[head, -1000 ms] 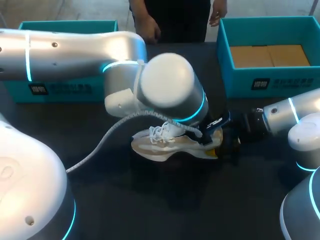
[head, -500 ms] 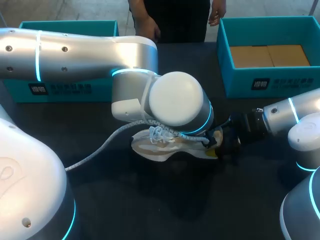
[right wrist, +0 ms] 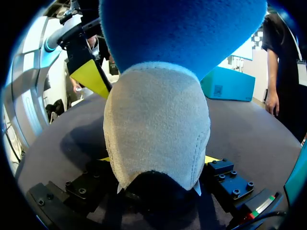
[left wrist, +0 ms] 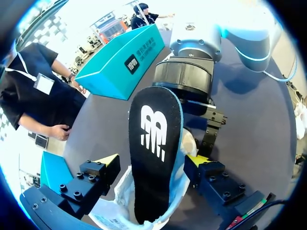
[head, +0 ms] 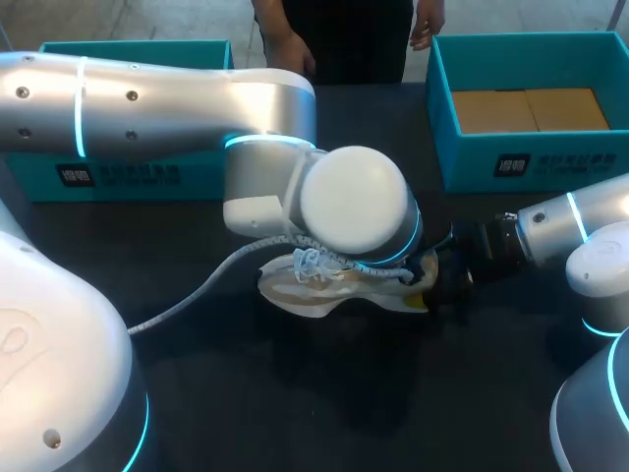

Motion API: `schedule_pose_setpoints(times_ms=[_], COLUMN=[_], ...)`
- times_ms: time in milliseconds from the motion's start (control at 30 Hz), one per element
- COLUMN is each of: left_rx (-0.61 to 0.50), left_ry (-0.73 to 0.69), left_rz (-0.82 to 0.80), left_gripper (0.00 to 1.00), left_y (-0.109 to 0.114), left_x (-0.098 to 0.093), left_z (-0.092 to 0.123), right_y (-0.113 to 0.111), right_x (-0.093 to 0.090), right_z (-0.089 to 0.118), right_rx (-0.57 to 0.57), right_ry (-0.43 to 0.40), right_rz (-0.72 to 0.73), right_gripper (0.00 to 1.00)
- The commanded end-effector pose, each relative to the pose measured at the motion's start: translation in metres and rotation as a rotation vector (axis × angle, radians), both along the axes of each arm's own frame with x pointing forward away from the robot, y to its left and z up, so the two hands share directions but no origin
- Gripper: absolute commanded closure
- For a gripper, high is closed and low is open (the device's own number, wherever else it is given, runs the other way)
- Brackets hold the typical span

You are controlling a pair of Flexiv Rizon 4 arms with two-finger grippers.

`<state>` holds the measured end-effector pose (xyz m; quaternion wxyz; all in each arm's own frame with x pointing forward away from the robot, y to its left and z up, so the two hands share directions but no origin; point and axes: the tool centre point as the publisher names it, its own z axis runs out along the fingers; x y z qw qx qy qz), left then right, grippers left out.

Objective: Take the shoe out of the shoebox, open the shoe tongue, remove and reinsert the insole, then place the shoe into the shoebox

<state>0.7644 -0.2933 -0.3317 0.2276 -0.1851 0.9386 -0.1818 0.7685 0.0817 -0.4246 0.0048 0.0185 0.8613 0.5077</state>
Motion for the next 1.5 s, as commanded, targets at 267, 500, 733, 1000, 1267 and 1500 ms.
schedule_pose_setpoints(times_ms=[267,500,733,1000,1267,1500], left_rx=[0.008,0.002,-0.004,-0.013,-0.036,-0.07], left_ry=[-0.011,-0.009,0.009,0.045,0.086,0.109], left_rz=[0.035,0.036,0.02,-0.007,-0.072,-0.118], left_gripper=[0.21,0.67,0.79,1.0,1.0,1.0], left_y=[0.005,0.007,0.008,0.004,0.007,0.01], left_x=[0.008,0.008,0.002,0.0,-0.008,-0.018], left_z=[-0.005,-0.002,-0.001,0.001,0.013,0.022], right_y=[0.001,0.001,0.001,0.001,0.001,0.001], right_x=[0.0,0.0,0.0,0.0,0.0,0.0], right_z=[0.0,0.0,0.0,0.0,0.0,0.0], right_rx=[-0.004,-0.004,-0.004,-0.004,-0.004,-0.004], right_ry=[0.001,0.001,0.001,0.001,0.001,0.001], right_rz=[-0.001,-0.001,-0.001,-0.001,-0.001,-0.001], right_gripper=[1.0,1.0,1.0,1.0,1.0,1.0])
